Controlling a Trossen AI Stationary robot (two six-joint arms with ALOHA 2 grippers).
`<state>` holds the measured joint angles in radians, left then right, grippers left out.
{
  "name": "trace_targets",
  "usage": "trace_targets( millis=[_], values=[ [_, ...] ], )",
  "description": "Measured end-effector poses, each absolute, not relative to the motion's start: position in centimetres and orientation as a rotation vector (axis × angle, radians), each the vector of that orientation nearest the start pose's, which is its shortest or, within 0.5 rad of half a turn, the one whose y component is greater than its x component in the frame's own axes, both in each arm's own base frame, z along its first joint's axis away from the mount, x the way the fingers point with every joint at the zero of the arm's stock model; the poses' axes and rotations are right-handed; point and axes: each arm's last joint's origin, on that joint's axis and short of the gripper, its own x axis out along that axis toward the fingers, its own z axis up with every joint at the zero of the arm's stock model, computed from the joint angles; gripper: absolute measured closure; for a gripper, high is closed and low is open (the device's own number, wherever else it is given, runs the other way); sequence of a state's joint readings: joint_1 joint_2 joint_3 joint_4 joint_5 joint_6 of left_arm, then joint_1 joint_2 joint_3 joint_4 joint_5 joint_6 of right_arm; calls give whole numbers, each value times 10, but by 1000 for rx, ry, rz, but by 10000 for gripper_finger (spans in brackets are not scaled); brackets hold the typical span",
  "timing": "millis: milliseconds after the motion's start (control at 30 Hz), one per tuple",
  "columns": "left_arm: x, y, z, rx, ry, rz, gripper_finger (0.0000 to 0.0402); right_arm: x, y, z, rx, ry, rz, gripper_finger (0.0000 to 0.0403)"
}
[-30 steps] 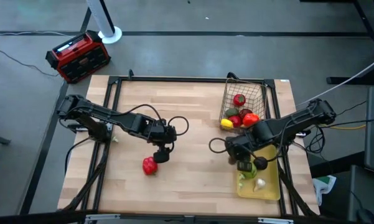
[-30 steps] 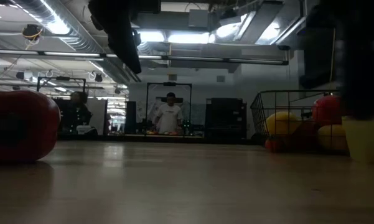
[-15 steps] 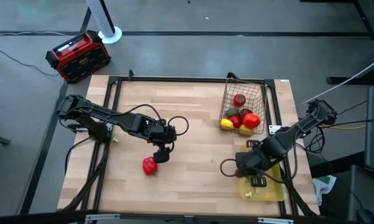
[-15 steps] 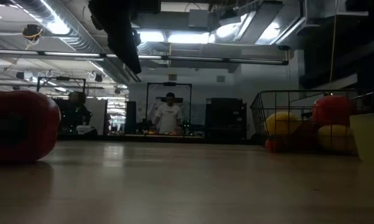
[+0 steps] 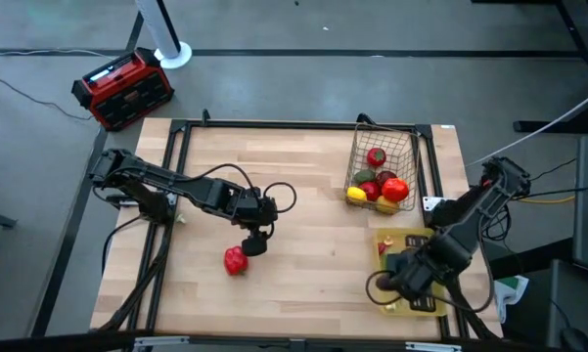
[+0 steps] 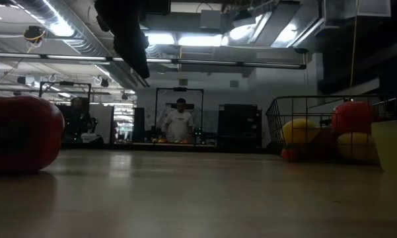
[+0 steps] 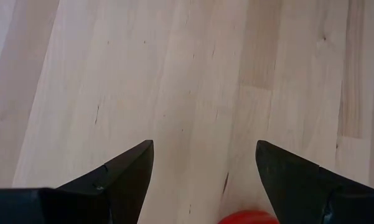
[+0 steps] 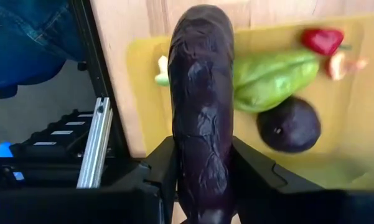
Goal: Sort produce into baskets
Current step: Put the eggplant into the yellow bin
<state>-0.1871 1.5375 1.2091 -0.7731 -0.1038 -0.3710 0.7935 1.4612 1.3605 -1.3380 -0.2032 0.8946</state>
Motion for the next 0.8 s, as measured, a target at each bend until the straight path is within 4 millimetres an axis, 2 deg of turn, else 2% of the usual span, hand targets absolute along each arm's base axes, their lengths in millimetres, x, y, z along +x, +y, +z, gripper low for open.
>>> trace_targets(
  millis=[333, 800],
  values=[
    [301, -54, 259, -174, 1084, 128, 123, 157, 200, 306, 278, 1639, 75, 283],
    [302, -54, 259, -174, 1082, 127, 123, 155, 201, 305, 235, 1612, 66, 283]
  ],
)
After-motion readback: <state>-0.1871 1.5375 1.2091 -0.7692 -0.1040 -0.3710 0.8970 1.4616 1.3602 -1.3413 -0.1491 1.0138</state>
